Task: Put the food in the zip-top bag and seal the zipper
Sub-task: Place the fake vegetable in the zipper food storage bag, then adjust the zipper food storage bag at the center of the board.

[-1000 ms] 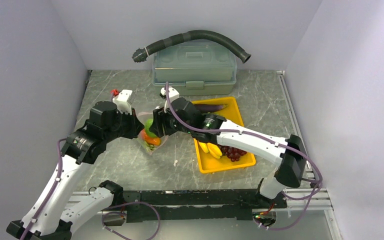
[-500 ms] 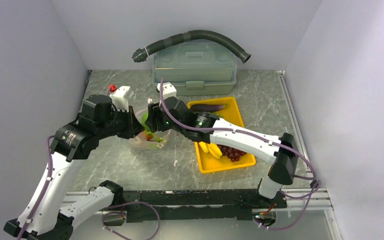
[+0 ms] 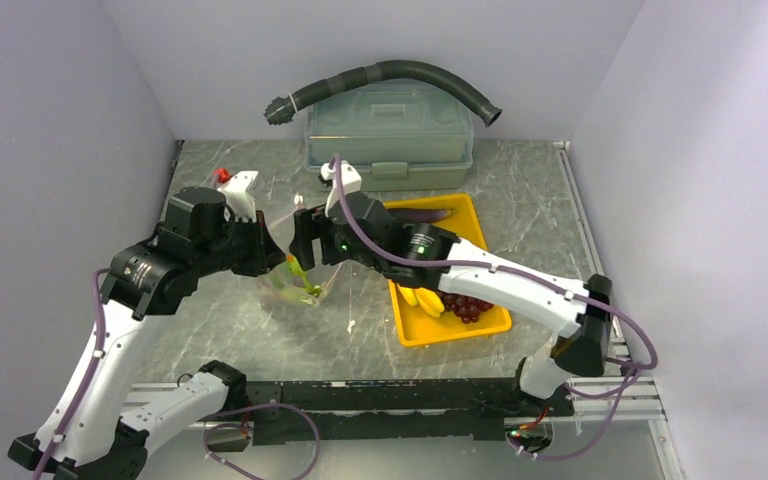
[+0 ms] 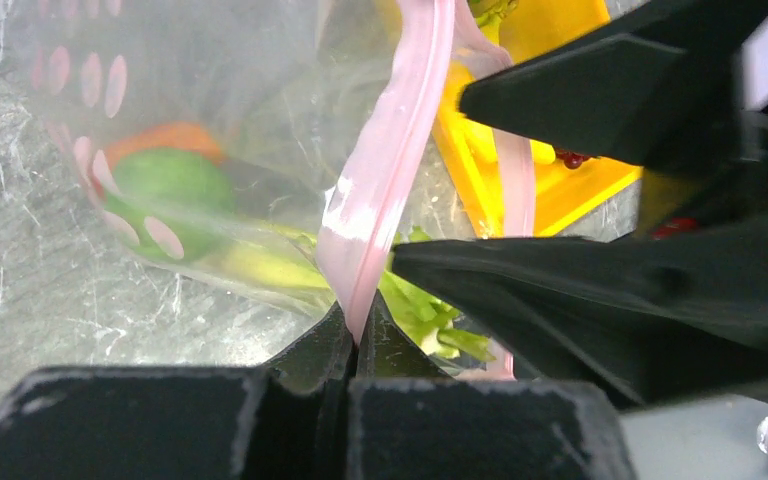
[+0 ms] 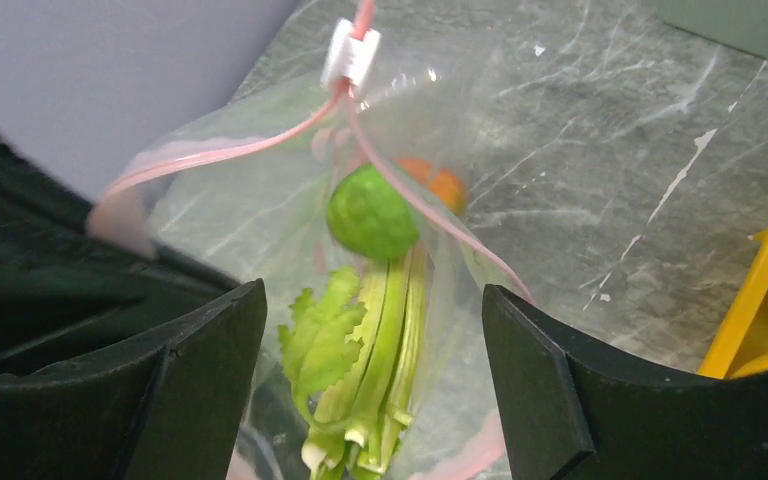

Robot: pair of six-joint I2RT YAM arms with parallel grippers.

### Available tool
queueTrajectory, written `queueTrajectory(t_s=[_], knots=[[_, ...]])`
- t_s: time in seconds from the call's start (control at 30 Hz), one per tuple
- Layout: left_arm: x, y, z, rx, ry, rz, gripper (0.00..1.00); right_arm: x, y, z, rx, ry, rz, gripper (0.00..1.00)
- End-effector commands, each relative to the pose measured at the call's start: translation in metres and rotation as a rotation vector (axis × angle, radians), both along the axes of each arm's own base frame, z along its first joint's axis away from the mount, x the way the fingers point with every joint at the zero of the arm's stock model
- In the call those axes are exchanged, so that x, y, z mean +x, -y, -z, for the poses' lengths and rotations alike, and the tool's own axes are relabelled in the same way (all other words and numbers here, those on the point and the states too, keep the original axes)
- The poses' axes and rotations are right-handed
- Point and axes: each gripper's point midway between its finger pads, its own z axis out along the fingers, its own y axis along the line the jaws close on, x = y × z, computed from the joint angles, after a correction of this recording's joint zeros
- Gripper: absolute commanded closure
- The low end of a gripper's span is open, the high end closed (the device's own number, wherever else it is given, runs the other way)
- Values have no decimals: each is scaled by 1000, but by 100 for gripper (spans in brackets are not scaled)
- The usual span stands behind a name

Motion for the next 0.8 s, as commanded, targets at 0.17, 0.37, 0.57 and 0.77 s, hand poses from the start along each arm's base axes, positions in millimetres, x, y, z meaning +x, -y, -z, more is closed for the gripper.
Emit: queueTrajectory(t_s=[0.17, 0.37, 0.57, 0.77], knots=[[11, -4, -13, -10, 35, -60, 100, -21, 41, -59, 100, 65, 10, 18], [12, -3, -13, -13, 35, -63, 100, -24, 60, -46, 73, 45, 51, 19], [13, -2, -16, -20, 35, -63, 100, -28, 58, -20, 59, -5, 47, 21], [10, 0, -25, -35, 41, -51, 100, -19, 49, 2, 2, -25, 82, 27]])
